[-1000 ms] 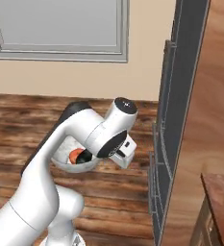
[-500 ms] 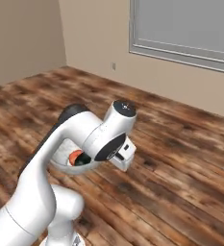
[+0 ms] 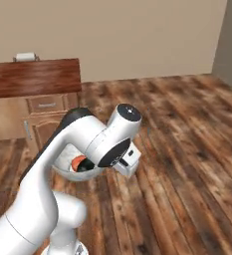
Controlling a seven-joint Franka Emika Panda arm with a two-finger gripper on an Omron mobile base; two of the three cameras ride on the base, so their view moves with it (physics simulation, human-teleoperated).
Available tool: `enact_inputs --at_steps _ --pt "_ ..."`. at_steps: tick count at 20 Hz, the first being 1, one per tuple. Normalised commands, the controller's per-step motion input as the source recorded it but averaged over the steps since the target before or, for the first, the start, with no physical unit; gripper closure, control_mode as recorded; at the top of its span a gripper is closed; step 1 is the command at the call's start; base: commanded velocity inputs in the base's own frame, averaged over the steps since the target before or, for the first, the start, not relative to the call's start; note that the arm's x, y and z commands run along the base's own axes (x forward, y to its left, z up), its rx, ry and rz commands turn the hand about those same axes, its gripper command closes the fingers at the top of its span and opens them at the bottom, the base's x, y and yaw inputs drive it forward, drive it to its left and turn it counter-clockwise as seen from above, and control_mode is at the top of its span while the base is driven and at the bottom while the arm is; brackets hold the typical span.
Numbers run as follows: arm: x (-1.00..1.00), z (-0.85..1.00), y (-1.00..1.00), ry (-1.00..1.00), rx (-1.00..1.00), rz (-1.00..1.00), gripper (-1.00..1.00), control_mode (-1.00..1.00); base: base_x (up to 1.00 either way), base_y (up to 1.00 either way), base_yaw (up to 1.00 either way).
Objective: Place the bowl containing the eggplant and squash in the microwave. Close the microwave door and press the start button to microwave the meal.
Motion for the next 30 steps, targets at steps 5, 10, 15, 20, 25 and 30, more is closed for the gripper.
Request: enact_inputs --at_steps 5,10,15,20,25,30 --pt "0.00 0.00 0.00 0.00 0.00 0.00 1.00 1.00 0.02 0.02 0.98" --pt "0.00 0.00 0.00 0.00 0.00 0.00 1.00 1.00 0.22 0.26 0.82" --pt "0.00 0.00 0.00 0.00 0.00 0.00 1.00 1.00 0.67 0.60 0.62" --pt "0.00 0.00 0.00 0.00 0.00 0.00 1.00 1.00 0.85 0.69 0.54" --pt "0.00 0.00 0.00 0.00 0.00 0.00 1.00 1.00 0.99 0.78 0.44" --pt "0.00 0.00 0.00 0.00 0.00 0.00 1.00 1.00 0.61 0.79 0.58"
